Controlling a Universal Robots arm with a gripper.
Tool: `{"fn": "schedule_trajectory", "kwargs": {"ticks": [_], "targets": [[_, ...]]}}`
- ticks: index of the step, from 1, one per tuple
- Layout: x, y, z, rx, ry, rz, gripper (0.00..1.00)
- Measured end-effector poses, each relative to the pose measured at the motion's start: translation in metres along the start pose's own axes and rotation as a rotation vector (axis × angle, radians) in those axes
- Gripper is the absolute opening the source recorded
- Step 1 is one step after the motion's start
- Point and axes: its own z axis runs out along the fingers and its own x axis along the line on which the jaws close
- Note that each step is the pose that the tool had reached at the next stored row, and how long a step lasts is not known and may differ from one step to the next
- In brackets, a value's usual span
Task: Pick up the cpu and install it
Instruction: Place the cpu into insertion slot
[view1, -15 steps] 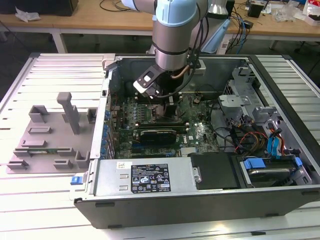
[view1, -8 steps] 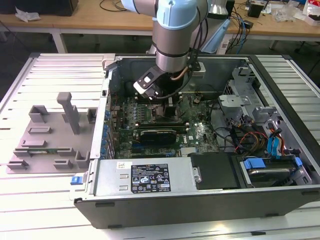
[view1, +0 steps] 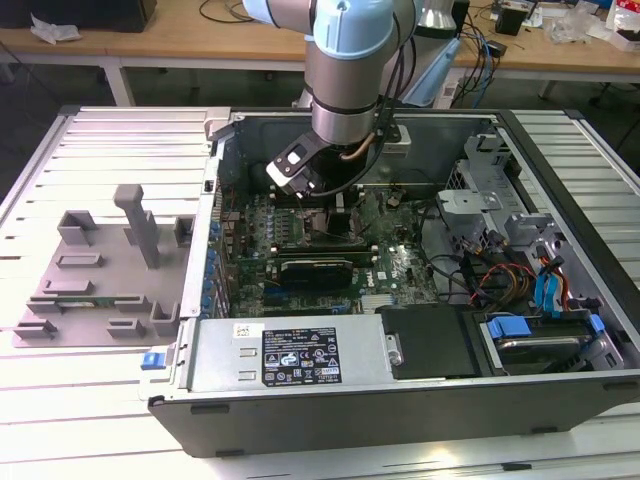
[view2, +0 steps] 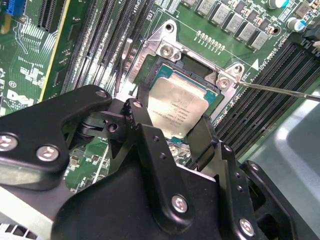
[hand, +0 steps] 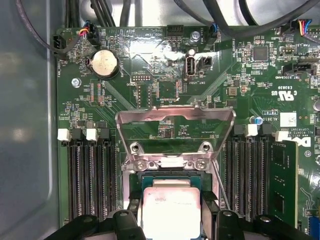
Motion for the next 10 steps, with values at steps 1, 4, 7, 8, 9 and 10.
{"fn": "schedule_trajectory", "kwargs": {"ticks": [1, 4, 7, 8, 9, 10], "targets": [[0.0, 0.0, 0.0007, 0.0001, -0.0001, 0.0, 0.55], [-0.0001, -0.0001, 0.0014, 0.0001, -0.0001, -0.003, 0.55], [-0.0003, -0.0001, 0.002, 0.0002, -0.0004, -0.003, 0.55], [-0.0003, -0.0002, 0.0019, 0.0003, -0.0006, -0.003, 0.55], [-0.0003, -0.0002, 0.0019, 0.0003, -0.0006, -0.003, 0.55], [-0.0003, -0.0002, 0.0021, 0.0003, -0.0003, -0.002, 0.55]]}}
